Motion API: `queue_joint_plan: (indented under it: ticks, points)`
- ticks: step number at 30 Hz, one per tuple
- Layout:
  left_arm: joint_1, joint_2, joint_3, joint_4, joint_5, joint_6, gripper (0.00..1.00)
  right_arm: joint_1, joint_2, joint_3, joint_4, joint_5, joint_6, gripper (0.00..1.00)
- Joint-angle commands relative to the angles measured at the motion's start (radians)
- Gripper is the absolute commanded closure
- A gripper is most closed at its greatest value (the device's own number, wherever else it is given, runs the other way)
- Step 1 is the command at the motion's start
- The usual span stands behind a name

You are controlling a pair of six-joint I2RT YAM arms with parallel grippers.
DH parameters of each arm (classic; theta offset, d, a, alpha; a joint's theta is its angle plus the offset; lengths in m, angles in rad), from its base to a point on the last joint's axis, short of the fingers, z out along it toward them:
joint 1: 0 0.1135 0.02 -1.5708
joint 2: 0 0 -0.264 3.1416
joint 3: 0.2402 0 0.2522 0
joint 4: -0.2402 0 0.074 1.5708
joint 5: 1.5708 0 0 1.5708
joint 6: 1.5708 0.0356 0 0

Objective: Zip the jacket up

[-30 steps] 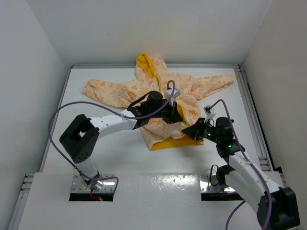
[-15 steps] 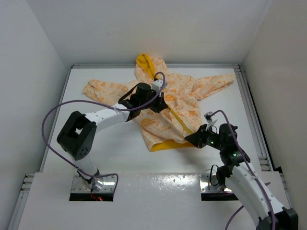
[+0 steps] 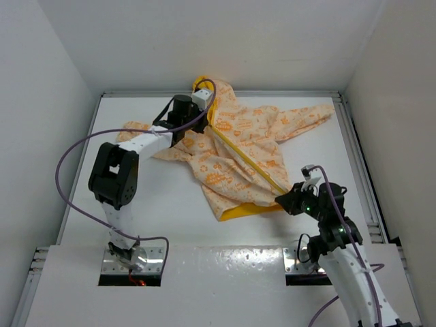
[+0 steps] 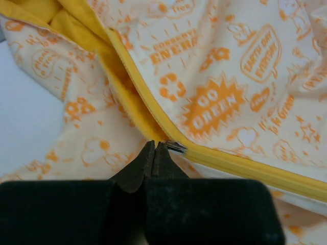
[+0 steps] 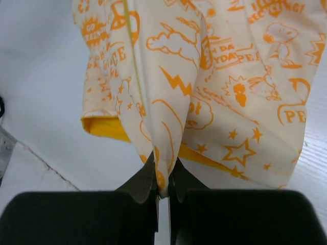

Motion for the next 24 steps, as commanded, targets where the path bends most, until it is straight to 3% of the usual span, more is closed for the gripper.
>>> queue_joint_plan:
  ticks: [1, 8, 19, 23, 24]
  points:
    - [0.116, 0.053, 0.107, 0.075, -0.194, 0.133, 1.00, -0.030, -0.031, 0.074, -0.146, 0.075, -0.021, 1.00]
    - [0.160, 0.153, 0.247, 0.131, -0.219, 0.220, 1.00, -0.039, -0.052, 0.137, -0.230, 0.233, -0.046, 1.00]
    - [0.255, 0.409, 0.616, 0.121, -0.366, 0.306, 1.00, -0.036, -0.068, 0.192, -0.292, 0.414, -0.069, 1.00]
    - [0.279, 0.427, 0.667, 0.110, -0.349, 0.294, 1.00, -0.042, -0.057, 0.194, -0.273, 0.426, -0.051, 1.00]
    - [0.293, 0.414, 0.667, 0.077, -0.262, 0.294, 1.00, -0.062, -0.045, 0.192, -0.255, 0.378, -0.064, 1.00]
